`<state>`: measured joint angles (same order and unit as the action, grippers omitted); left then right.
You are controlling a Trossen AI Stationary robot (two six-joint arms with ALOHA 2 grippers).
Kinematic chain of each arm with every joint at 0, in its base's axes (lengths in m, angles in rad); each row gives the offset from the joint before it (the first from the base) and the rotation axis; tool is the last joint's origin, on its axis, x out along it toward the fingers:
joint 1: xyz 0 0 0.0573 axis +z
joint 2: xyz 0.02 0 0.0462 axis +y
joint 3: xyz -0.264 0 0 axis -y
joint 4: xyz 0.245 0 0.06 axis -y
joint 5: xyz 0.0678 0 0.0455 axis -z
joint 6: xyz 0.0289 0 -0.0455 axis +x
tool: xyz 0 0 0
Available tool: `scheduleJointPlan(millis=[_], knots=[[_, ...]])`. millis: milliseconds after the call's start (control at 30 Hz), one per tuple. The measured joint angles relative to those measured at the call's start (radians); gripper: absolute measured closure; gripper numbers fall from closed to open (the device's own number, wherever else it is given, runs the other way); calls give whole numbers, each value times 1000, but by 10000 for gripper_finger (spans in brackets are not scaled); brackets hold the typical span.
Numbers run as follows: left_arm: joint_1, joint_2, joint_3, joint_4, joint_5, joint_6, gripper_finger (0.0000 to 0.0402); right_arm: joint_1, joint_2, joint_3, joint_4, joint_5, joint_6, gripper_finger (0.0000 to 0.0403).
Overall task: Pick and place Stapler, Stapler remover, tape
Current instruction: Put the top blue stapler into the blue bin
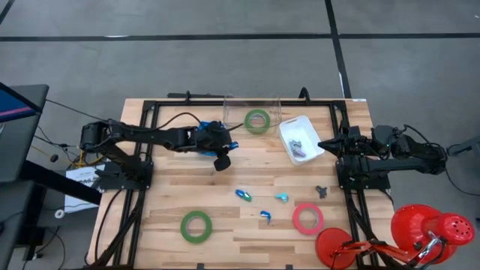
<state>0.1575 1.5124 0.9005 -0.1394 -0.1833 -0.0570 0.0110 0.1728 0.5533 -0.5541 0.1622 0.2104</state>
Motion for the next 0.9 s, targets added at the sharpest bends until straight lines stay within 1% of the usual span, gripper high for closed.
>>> scheduleJointPlan(millis=[167,333,433,567,733,900], knots=[[2,-39,0,-105,-3,0,310,0,0,0,0,0,0,403],[7,-112,0,-203,-64,0,310,0,0,0,0,0,0,403],[21,-154,0,-239,-84,0,310,0,0,0,0,0,0,403],[53,-191,0,-253,-85,-2,310,0,0,0,0,0,0,403],[99,-198,0,-296,-86,-3,310,0,0,0,0,0,0,403],[134,-168,-1,-363,-85,-12,310,0,0,0,0,0,0,403]])
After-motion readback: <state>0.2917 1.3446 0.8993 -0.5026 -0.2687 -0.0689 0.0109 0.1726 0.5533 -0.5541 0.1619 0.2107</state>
